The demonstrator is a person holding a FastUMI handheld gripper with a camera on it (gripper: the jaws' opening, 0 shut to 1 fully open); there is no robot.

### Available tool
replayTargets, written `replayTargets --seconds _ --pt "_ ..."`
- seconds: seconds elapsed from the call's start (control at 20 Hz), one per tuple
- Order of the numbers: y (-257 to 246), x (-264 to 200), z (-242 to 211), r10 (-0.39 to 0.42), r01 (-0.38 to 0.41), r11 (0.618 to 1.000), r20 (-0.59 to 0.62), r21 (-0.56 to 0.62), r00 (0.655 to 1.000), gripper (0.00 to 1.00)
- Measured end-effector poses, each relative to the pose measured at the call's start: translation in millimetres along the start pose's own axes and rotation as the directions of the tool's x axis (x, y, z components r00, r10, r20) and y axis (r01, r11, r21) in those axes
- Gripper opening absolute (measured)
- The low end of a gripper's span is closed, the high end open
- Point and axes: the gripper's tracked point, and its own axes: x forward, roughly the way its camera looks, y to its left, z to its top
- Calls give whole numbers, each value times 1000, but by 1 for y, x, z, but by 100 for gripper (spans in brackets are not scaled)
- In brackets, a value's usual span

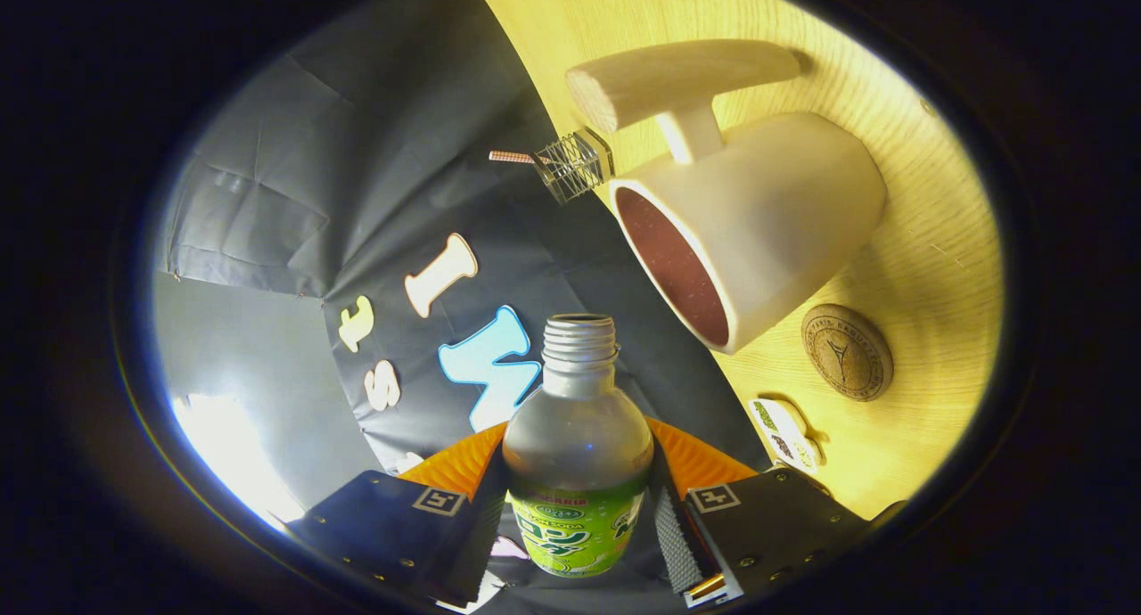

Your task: Take the bottle from table, then pour the juice into the cup, finally place the bottle on the coaster

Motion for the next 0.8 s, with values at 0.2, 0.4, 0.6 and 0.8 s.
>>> replayTargets --seconds 0.2,0.4,0.6,0.8 --pt "-4 1 -3 0 0 1000 -6 -14 1000 76" --pt "-8 -1 -4 -1 0 999 -16 -47 1000 76" --pt "-7 -6 1 4 -6 997 -25 -80 1000 76" --pt "-15 -1 2 -12 8 986 -26 -167 1000 76"
